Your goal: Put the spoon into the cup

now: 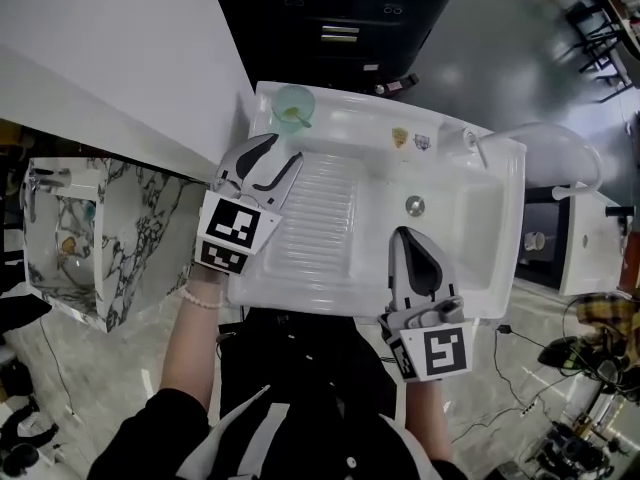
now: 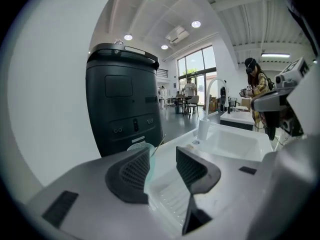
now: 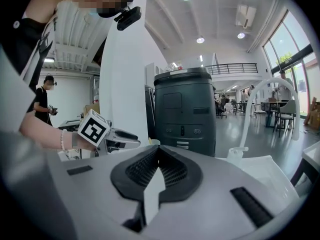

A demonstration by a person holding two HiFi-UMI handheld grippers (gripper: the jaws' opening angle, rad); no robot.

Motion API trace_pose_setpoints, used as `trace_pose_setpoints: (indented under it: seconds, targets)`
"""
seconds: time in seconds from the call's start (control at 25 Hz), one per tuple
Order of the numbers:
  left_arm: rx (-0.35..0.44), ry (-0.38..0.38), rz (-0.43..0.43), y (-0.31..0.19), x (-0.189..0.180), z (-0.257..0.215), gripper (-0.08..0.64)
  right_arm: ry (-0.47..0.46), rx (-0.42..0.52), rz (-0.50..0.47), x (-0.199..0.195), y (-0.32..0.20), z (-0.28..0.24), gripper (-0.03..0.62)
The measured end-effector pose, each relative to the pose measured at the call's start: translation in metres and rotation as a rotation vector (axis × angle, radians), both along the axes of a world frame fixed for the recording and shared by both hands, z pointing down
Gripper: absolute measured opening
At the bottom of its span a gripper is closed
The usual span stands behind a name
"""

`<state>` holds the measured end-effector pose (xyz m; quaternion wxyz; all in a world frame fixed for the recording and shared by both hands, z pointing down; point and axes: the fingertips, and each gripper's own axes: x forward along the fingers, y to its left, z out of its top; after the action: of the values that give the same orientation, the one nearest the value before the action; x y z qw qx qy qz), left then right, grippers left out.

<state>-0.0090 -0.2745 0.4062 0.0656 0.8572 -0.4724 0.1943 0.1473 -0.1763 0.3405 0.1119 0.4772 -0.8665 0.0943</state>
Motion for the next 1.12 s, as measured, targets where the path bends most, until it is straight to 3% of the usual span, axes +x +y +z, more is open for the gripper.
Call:
trace_pose_setpoints:
  seconds: [0.4,0.68,1.12]
  targets:
    - [0.080,0.027,-0.052,0.044,-0.015,-0.046,0.002,-0.034,0.052,-0.053,-0.009,0.003,-0.021,0.000]
    - [0.131,0.047,-0.086,0.060,-0.015,-0.079,0.002,-0.028,0.076,-0.089,-0.012,0.003,-0.031,0.000]
    - [0.134,0.094,-0.150,0.086,-0.031,-0.103,0.002,-0.040,0.102,-0.175,-0.033,-0.002,-0.042,0.000]
